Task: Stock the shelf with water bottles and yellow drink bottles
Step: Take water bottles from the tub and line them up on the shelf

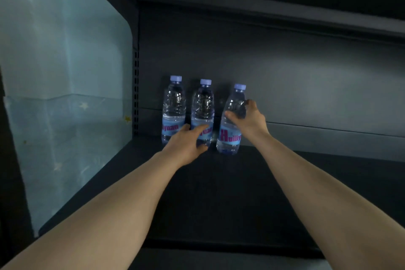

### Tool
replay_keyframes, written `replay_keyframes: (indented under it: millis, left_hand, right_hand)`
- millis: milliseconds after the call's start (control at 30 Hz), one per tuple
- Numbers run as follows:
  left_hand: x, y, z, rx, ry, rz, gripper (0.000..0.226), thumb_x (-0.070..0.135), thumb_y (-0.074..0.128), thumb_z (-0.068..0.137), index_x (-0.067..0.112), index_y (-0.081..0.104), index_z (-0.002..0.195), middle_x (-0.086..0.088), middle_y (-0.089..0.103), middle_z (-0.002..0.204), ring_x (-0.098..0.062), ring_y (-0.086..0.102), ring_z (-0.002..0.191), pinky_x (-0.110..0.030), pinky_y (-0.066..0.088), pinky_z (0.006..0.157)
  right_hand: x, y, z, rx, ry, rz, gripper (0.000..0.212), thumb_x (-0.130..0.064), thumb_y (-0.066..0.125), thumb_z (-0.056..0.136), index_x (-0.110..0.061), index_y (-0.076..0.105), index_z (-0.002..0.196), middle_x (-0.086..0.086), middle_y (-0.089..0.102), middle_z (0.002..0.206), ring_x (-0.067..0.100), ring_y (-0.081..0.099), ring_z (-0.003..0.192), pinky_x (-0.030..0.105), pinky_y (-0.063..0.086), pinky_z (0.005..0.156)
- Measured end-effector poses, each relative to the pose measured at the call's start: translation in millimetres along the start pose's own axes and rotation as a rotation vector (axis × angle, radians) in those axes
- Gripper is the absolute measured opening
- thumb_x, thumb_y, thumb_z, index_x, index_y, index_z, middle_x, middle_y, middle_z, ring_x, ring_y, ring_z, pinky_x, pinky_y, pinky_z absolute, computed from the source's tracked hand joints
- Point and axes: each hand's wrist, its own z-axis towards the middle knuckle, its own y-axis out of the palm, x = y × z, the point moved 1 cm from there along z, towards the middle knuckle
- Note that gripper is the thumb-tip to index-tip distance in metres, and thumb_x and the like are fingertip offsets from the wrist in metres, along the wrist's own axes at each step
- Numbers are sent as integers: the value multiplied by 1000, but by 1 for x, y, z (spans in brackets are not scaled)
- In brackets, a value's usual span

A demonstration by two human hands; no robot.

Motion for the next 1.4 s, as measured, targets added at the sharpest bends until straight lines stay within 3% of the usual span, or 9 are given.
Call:
replay_keyframes:
  millis: [133,333,667,1100,1400]
  left_hand:
    - [3,4,1,-47,10,35,69,41,61,94,39,24,152,-7,39,146,-28,46,130,-40,39,107]
    - [10,7,6,-59,-15,71,70,42,61,93,38,24,153,-9,36,149,-29,45,132,-42,39,109]
    - [9,11,12,-112,-50,68,73,46,61,92,44,21,153,-7,28,151,-29,42,134,-40,36,111]
    - [17,19,18,-122,-17,151,76,43,60,94,45,14,154,-12,31,144,-34,46,128,-45,42,107]
    - [19,18,17,-100,10,227,76,39,60,95,40,14,155,-14,30,144,-33,48,126,-44,43,106]
  right_hand:
    - [9,1,-2,-76,40,-88,68,-43,81,75,-18,42,125,-5,58,103,17,55,88,27,43,70]
    - [11,2,-3,-21,55,-107,62,-43,83,75,-13,48,117,1,62,106,22,62,97,28,43,70]
    - [16,6,-1,22,37,-151,55,-36,75,84,-9,44,120,11,63,110,31,63,101,34,47,73]
    - [27,4,5,0,20,-127,59,-41,75,84,-11,44,124,8,64,114,29,63,105,33,49,74]
    - [29,3,5,-8,24,-94,56,-42,76,83,-13,48,121,5,64,114,25,63,104,28,42,69]
